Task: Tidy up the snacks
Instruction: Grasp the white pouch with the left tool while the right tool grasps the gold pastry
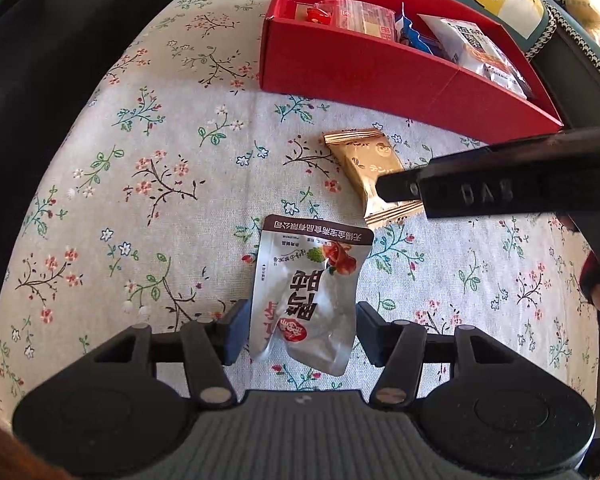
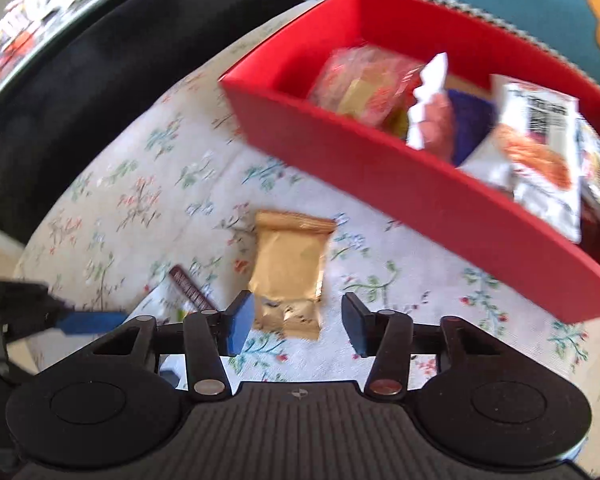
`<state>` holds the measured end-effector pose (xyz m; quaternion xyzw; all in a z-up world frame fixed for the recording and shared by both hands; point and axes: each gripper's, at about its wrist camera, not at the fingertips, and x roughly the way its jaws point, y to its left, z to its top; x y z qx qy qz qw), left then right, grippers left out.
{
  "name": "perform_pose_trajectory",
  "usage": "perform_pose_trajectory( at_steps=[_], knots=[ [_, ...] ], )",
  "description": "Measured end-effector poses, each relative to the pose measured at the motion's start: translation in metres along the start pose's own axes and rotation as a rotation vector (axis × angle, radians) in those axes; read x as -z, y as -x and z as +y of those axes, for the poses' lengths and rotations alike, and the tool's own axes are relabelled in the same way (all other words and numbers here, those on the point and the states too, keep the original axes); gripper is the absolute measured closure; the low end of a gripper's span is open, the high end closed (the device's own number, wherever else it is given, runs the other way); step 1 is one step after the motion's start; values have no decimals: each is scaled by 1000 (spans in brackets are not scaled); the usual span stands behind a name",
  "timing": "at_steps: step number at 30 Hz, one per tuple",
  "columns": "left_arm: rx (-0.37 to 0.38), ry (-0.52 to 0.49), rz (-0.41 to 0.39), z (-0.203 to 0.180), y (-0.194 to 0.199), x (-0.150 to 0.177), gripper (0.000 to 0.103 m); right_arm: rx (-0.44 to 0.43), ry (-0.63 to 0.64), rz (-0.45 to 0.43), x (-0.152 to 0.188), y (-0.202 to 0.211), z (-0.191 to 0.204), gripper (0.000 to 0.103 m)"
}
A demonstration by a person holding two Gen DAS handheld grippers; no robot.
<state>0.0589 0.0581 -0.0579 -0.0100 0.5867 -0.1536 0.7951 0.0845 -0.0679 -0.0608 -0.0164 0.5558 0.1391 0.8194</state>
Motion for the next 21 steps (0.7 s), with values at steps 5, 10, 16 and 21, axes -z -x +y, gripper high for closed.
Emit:
perform_pose_trajectory(
  at_steps=[5, 10, 16, 21],
  knots=[
    [-10, -23, 0, -1, -1, 0, 2, 7, -39, -20, -13, -8, 2, 41],
    [-44, -49, -18, 2, -5, -2, 0, 65, 8, -6, -17, -26, 19, 31],
    [-114, -164, -30, -9, -14, -1, 0, 117, 58, -24, -12, -30, 30, 30],
    [-91, -125, -25, -3, -11, -4, 0, 153, 62, -34, -10, -21, 24, 57]
  ],
)
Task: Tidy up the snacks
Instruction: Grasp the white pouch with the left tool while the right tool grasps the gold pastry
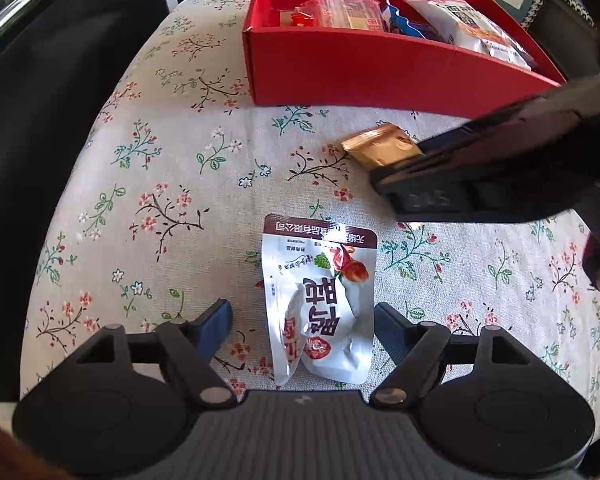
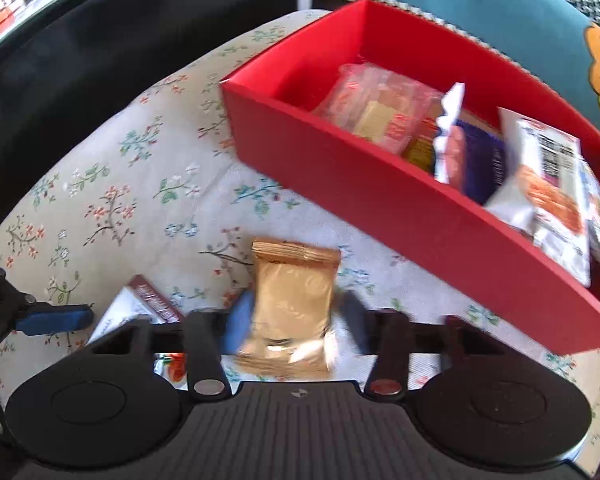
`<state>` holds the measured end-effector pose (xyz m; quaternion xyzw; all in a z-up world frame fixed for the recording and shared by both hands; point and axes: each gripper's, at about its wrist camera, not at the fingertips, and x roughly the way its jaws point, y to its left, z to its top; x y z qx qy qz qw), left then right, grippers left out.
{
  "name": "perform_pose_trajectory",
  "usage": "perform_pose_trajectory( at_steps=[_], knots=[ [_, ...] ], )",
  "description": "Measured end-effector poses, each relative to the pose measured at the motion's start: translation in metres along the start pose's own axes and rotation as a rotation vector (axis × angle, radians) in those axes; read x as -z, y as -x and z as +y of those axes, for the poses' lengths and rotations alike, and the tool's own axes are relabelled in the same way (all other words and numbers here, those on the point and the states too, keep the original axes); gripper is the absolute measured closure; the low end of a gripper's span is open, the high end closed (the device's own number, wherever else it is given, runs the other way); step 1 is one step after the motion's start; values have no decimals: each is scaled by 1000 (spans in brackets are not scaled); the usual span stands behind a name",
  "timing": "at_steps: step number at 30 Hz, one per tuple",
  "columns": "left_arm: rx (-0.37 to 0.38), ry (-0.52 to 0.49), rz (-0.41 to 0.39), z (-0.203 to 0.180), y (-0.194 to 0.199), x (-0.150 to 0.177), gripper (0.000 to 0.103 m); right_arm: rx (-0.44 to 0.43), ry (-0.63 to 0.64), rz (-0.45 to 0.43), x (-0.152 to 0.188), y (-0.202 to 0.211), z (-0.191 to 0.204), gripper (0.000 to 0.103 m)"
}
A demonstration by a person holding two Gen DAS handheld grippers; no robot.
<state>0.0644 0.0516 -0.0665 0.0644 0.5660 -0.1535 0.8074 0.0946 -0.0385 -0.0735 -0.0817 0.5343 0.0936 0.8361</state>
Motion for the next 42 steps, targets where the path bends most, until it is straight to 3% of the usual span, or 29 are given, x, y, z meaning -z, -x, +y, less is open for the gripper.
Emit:
perform_pose_trajectory(
  at_steps=[5, 8, 13, 19, 31, 42],
  knots=[
    [2, 12, -7, 1, 4, 2, 0, 10, -3, 9, 13, 7, -9, 57],
    [2, 0, -10, -3, 7, 2, 6, 20, -20, 17, 23, 14, -14, 57],
    [11, 5, -5, -5, 8, 5, 0, 36, -47, 23, 48, 31, -23, 57],
    [-67, -38, -31, -16, 4, 2, 0, 32, -90, 34, 73, 46, -31, 57],
    [-108, -63, -62, -19, -1, 1, 0, 2, -88, 32, 74, 41, -28, 57],
    [-132, -72, -74, -19, -5, 4, 0, 49, -44, 24, 77, 35, -22, 52]
  ],
)
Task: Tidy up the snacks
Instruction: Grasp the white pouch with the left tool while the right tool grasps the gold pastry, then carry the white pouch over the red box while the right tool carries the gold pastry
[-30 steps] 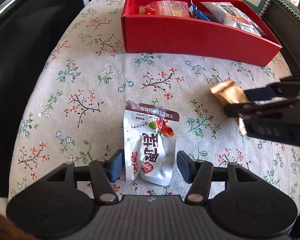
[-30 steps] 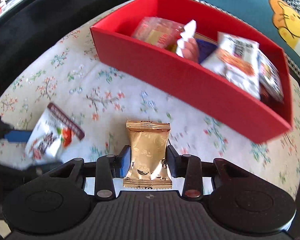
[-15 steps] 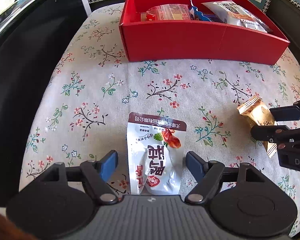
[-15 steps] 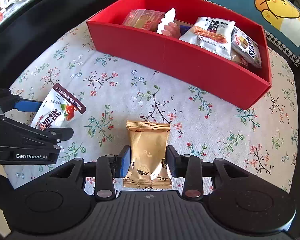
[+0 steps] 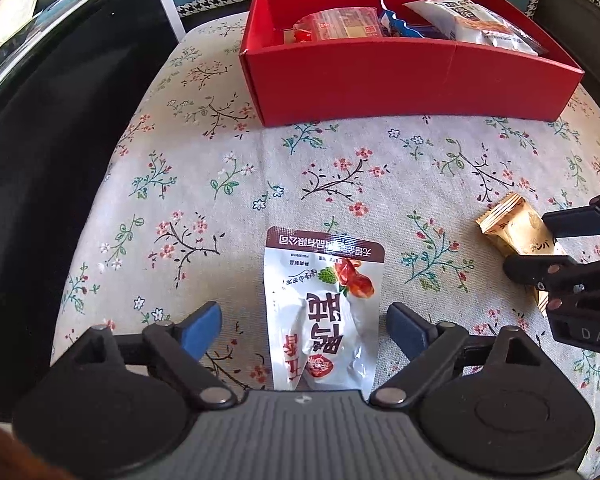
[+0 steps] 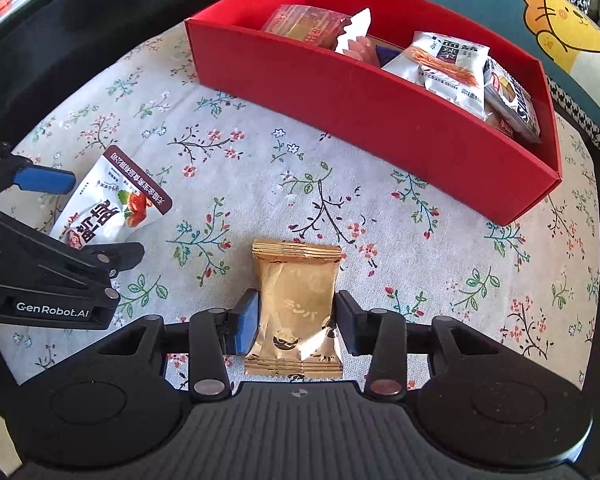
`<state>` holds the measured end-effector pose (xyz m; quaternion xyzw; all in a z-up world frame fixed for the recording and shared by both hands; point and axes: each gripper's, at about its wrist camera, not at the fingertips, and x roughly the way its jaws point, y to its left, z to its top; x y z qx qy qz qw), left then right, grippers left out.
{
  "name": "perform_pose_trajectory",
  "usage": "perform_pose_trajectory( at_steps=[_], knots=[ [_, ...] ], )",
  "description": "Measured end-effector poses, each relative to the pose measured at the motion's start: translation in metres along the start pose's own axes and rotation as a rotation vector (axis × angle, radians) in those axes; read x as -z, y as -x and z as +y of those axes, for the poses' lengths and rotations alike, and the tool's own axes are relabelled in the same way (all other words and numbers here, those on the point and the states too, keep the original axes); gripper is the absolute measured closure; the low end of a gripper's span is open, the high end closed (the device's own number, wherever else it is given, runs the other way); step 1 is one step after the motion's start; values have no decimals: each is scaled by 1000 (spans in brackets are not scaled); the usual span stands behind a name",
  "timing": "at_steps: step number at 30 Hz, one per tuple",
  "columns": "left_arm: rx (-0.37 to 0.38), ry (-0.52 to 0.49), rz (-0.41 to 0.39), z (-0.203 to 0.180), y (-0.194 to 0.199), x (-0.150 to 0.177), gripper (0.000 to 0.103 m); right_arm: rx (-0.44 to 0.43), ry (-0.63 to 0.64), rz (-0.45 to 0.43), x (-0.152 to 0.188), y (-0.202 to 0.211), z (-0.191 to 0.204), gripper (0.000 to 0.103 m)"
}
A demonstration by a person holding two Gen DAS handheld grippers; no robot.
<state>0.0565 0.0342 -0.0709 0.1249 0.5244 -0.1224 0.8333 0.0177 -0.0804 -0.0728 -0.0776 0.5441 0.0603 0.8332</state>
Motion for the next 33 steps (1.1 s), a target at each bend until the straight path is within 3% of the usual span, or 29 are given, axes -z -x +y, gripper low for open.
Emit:
perform_pose_trajectory(
  at_steps=[3, 4, 5, 6, 7, 8, 12, 14, 16, 23, 33],
  knots=[
    [-2, 26, 6, 4, -5, 1, 0, -5, -11, -1, 1, -1, -3, 48],
    [4, 38, 10, 6, -6, 1, 0, -2, -9, -1, 2, -1, -4, 39],
    [18, 56, 20, 8, -8, 1, 0, 9, -13, 2, 3, -3, -5, 21],
    [37, 81, 31, 11, -10, 1, 0, 4, -18, 24, 4, -8, -7, 12],
    [50, 95, 35, 14, -11, 2, 0, -6, -27, 27, 7, -12, -9, 4],
    [53, 90, 33, 14, -10, 2, 0, -7, -26, 18, 9, -13, -9, 3],
    [62, 77, 20, 8, -4, 3, 0, -2, -32, -7, 9, -7, -8, 12],
    [71, 81, 17, 6, 2, 2, 0, -3, -25, -18, 7, 0, -7, 41],
    [77, 82, 19, 5, 7, 1, 7, -30, -44, -15, 6, 5, -8, 56],
    [105, 126, 28, 7, 15, 4, 10, -24, -67, -35, 16, 18, -5, 57],
    [149, 121, -63, -3, 47, -13, 10, -28, -136, -122, 16, 44, -18, 57]
  ],
)
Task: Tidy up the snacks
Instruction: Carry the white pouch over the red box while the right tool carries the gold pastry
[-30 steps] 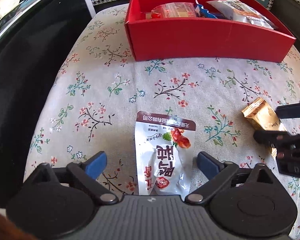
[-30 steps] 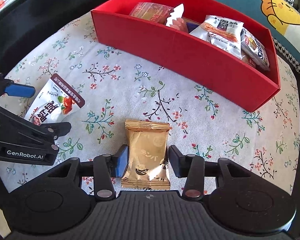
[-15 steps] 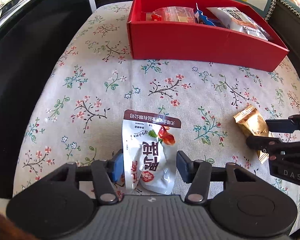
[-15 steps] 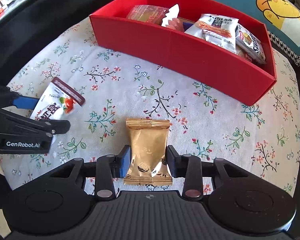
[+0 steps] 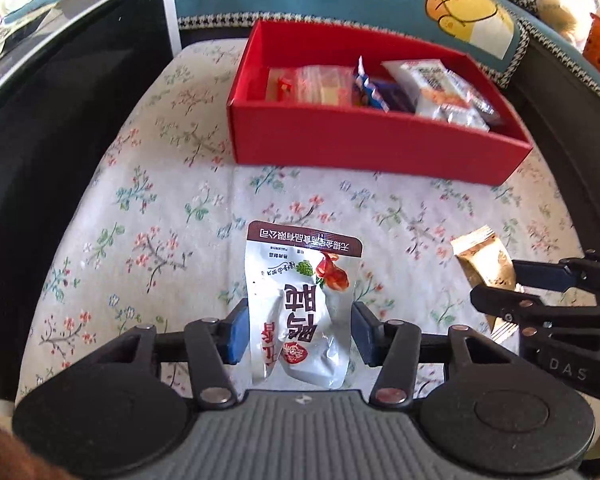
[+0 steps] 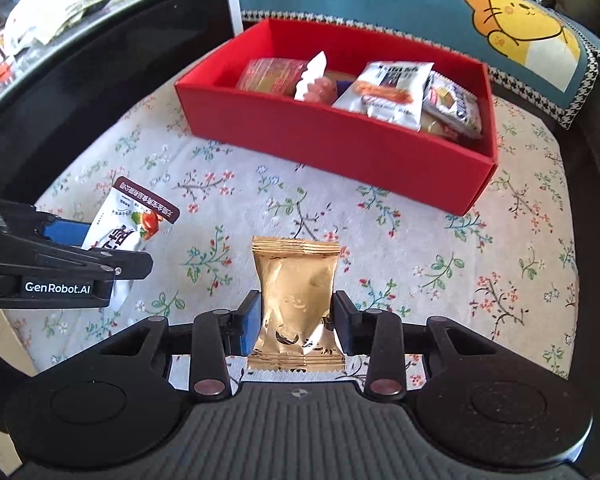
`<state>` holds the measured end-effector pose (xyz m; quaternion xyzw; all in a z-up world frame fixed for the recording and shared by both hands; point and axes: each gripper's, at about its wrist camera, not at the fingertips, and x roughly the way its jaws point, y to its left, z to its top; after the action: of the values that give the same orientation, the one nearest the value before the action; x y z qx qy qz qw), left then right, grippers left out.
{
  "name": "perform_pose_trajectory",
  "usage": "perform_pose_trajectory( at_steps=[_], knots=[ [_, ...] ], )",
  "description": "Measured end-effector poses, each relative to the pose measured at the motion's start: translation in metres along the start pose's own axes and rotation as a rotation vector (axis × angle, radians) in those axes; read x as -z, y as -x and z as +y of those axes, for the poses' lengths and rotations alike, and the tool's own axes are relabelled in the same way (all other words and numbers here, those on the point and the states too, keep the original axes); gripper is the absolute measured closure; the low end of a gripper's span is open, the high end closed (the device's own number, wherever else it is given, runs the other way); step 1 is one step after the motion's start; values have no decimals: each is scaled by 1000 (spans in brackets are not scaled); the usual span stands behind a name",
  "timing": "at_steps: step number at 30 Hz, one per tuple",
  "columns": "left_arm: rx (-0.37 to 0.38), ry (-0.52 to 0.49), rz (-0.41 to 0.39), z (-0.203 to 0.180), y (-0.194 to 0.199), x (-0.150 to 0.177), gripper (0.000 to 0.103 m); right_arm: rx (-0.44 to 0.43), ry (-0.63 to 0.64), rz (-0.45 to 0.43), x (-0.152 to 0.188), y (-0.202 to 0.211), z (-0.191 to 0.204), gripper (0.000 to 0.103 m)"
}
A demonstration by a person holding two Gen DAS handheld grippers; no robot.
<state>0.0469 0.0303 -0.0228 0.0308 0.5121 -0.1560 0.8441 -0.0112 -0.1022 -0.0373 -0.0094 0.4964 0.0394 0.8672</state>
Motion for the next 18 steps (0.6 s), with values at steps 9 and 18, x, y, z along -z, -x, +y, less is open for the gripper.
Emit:
perform_pose_trajectory(
  at_steps=[9, 18],
  knots=[
    [11, -30, -75, -19, 8, -38, 10, 9, -53, -62, -22, 9, -14, 57],
    [10, -50, -129, -40, 2, -80, 10, 29, -119, -160, -55, 21, -42, 57]
  ],
)
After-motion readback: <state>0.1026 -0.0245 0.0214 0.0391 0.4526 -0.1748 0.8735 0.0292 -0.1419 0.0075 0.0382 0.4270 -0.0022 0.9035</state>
